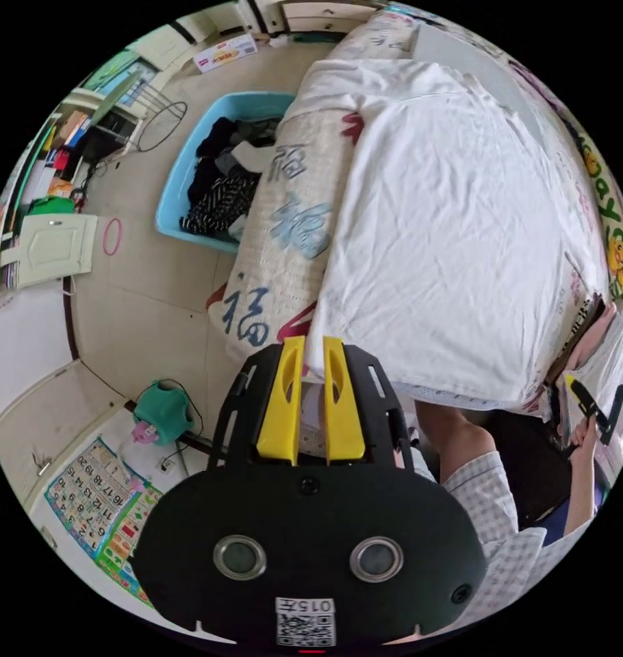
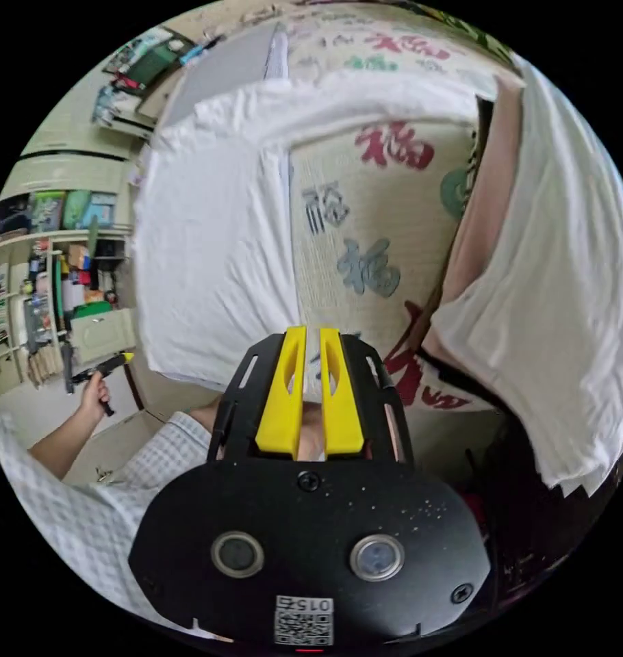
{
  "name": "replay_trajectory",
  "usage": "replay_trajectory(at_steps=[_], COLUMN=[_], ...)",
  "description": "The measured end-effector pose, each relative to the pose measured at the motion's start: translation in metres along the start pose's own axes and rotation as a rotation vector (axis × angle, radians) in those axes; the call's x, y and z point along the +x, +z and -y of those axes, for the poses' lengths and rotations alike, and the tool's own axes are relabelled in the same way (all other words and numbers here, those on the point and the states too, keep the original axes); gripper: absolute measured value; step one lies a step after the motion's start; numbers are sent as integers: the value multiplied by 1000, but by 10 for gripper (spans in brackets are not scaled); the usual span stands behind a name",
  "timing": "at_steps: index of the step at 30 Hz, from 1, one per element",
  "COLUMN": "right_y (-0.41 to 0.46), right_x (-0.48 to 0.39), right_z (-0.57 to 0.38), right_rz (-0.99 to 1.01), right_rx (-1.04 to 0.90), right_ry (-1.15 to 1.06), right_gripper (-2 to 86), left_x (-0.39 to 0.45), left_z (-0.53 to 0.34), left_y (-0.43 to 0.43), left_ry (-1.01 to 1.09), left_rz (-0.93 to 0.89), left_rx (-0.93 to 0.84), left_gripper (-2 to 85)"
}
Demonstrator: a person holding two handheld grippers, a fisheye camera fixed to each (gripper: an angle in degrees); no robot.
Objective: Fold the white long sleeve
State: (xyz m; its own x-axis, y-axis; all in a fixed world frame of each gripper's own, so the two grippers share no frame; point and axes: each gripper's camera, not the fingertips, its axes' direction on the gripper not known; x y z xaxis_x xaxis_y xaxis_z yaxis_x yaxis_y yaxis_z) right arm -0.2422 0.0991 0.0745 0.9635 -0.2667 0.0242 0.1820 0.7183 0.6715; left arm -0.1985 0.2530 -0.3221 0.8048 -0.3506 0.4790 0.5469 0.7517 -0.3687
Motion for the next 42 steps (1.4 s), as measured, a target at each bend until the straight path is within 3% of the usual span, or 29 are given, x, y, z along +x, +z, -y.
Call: replay_trajectory(at_steps=[5, 8, 12, 15, 20, 23, 28, 34, 37, 42], right_y=[-153, -198, -185, -143, -60, -39, -53, -144, -194, -209], right_x=[116, 206, 310, 376, 444, 466, 476, 397, 315, 167], right_z=[74, 141, 239, 301, 354, 356, 354, 352, 331, 276], right_rz=[-62, -55, -78, 22, -83, -53, -30, 14, 31, 47], right_rx=[313, 353, 184, 28, -186, -195, -126, 209, 355, 385], right_ry=[54, 95, 211, 319, 407, 433, 412, 142, -133, -536], right_gripper=[77, 80, 90, 112, 133, 135, 88, 47, 46, 46], left_x=[137, 229, 326, 365, 382, 382, 370, 335, 315, 290], left_z=[51, 79, 106, 126, 146, 146, 141, 147, 140, 134], left_y=[-13, -9, 6, 27, 59, 75, 87, 91, 70, 49], left_ry=[244, 363, 423, 402, 332, 319, 296, 166, 143, 204], left_rz=[-163, -234, -288, -280, -231, -211, -229, -393, -587, -1168], left_rx=[118, 170, 225, 183, 106, 64, 90, 62, 155, 206], left_gripper=[68, 70, 90, 103, 96, 93, 83, 83, 87, 144])
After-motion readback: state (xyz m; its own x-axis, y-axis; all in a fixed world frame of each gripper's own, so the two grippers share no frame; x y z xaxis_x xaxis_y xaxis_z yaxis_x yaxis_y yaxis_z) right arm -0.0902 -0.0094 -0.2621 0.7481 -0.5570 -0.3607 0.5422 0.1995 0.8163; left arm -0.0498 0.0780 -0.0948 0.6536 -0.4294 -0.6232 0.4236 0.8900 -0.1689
